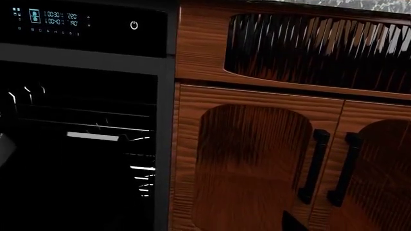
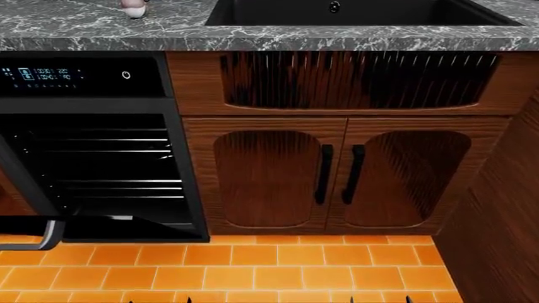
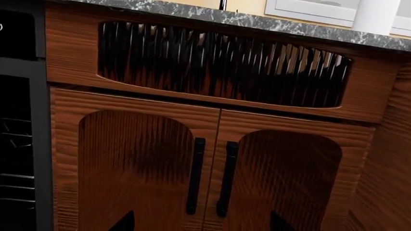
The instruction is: Close the dishwasher door
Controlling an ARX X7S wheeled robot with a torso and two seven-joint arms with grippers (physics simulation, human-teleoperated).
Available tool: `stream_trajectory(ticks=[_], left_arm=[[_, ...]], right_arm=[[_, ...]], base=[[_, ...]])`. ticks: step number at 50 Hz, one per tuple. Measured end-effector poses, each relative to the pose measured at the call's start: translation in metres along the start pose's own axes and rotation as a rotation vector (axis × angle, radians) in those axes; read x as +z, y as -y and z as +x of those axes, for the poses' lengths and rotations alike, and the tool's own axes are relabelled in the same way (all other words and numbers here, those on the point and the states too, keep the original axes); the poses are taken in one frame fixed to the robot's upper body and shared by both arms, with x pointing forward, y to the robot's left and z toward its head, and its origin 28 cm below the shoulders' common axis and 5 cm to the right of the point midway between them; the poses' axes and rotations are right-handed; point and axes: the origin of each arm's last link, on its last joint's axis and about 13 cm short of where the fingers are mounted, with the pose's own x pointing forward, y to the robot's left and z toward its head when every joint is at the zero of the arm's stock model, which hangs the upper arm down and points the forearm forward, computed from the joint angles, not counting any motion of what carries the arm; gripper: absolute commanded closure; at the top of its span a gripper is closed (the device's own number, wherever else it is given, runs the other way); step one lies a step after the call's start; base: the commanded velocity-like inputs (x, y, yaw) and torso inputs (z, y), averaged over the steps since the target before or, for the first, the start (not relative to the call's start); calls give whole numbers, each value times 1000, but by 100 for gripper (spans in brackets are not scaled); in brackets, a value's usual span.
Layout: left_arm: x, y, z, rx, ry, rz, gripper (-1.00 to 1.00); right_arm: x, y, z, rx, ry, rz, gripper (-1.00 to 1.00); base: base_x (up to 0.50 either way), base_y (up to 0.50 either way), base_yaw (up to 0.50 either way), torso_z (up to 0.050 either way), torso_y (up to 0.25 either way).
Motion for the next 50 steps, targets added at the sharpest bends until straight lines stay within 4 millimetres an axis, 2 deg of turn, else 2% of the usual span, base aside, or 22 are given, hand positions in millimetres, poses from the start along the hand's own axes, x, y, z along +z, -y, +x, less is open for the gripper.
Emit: stream_trajectory(ticks=[50], left_arm=[[0, 0, 0, -3, 1, 0, -100]], right_arm=[[-1, 0, 1, 1, -4, -4, -100]], base=[[0, 0, 0, -31, 0]])
